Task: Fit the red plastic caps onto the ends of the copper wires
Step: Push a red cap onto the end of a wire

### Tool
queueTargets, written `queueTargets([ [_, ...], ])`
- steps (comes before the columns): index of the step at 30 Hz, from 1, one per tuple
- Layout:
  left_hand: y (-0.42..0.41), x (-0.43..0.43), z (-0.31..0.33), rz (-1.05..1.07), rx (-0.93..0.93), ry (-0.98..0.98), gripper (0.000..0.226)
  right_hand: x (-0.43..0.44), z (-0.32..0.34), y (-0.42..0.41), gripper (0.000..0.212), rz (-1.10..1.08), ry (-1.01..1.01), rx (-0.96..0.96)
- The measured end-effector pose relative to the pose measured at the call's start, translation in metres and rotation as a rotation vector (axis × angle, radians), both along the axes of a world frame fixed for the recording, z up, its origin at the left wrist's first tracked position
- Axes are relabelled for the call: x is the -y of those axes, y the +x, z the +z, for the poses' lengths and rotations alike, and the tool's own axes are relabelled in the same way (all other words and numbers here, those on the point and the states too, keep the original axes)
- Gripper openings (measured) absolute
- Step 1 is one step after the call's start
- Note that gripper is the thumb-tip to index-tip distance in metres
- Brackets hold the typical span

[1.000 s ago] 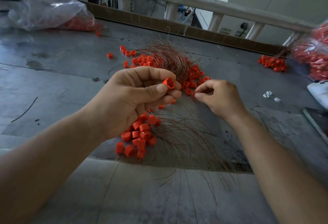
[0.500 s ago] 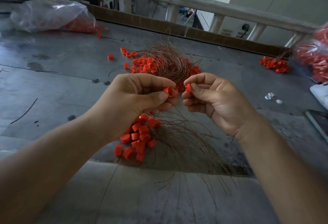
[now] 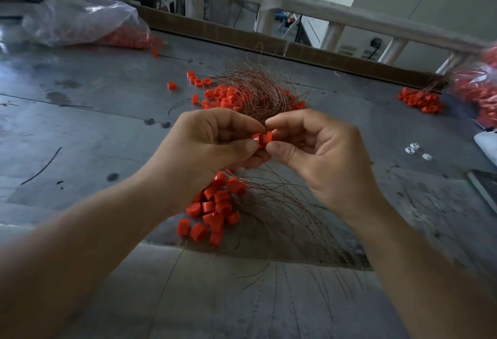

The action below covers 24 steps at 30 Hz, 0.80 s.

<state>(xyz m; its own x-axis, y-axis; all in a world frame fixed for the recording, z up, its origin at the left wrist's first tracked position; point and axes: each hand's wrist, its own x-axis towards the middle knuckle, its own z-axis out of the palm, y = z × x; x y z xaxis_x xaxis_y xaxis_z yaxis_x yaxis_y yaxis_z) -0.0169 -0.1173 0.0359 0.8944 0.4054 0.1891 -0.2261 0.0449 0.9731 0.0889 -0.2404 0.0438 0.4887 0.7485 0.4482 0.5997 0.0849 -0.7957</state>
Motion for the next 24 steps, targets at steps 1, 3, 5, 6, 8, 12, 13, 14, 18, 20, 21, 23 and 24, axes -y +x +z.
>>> queueTargets([
  [1, -0.0001, 0.0006, 0.0004, 0.008, 0.001, 0.017, 0.023, 0.0001, -0.0006, -0.0008, 0.027, -0.001, 0.003, 0.000],
  [3, -0.0008, 0.0009, 0.0013, 0.016, 0.000, 0.052, 0.023, 0.0003, -0.0006, -0.0021, 0.026, -0.001, 0.006, 0.009],
  [5, -0.0010, 0.0009, 0.0014, 0.018, -0.003, 0.069, 0.023, 0.0008, 0.0002, -0.0029, 0.026, -0.010, 0.004, 0.031],
  [6, -0.0008, 0.0010, 0.0014, 0.020, -0.005, 0.080, 0.023, 0.0010, 0.0006, -0.0033, 0.027, -0.017, 0.004, 0.040],
  [8, -0.0002, 0.0007, 0.0009, 0.028, -0.005, 0.095, 0.022, 0.0006, 0.0011, -0.0043, 0.029, -0.031, 0.008, 0.071],
  [12, 0.0003, 0.0001, -0.0006, 0.032, -0.004, 0.103, 0.021, 0.0000, 0.0015, -0.0052, 0.028, -0.043, 0.014, 0.103],
  [13, 0.0001, 0.0003, -0.0009, 0.032, -0.007, 0.103, 0.021, 0.0002, 0.0011, -0.0053, 0.028, -0.043, 0.017, 0.103],
  [14, -0.0001, 0.0005, -0.0010, 0.031, -0.009, 0.103, 0.021, 0.0004, 0.0008, -0.0053, 0.027, -0.043, 0.018, 0.105],
  [18, -0.0006, 0.0014, 0.0007, 0.014, -0.010, 0.128, 0.021, 0.0004, -0.0002, -0.0048, 0.026, -0.044, 0.022, 0.095],
  [20, -0.0012, 0.0019, 0.0013, 0.020, -0.004, 0.135, 0.021, 0.0000, -0.0001, -0.0051, 0.026, -0.048, 0.024, 0.106],
  [21, -0.0011, 0.0021, 0.0012, 0.023, -0.002, 0.141, 0.021, 0.0001, 0.0001, -0.0054, 0.026, -0.054, 0.025, 0.122],
  [23, -0.0006, 0.0024, 0.0008, 0.029, -0.001, 0.146, 0.021, -0.0002, 0.0002, -0.0056, 0.027, -0.068, 0.021, 0.158],
  [24, -0.0004, 0.0027, 0.0005, 0.033, 0.000, 0.146, 0.021, -0.0001, 0.0002, -0.0059, 0.027, -0.073, 0.019, 0.168],
])
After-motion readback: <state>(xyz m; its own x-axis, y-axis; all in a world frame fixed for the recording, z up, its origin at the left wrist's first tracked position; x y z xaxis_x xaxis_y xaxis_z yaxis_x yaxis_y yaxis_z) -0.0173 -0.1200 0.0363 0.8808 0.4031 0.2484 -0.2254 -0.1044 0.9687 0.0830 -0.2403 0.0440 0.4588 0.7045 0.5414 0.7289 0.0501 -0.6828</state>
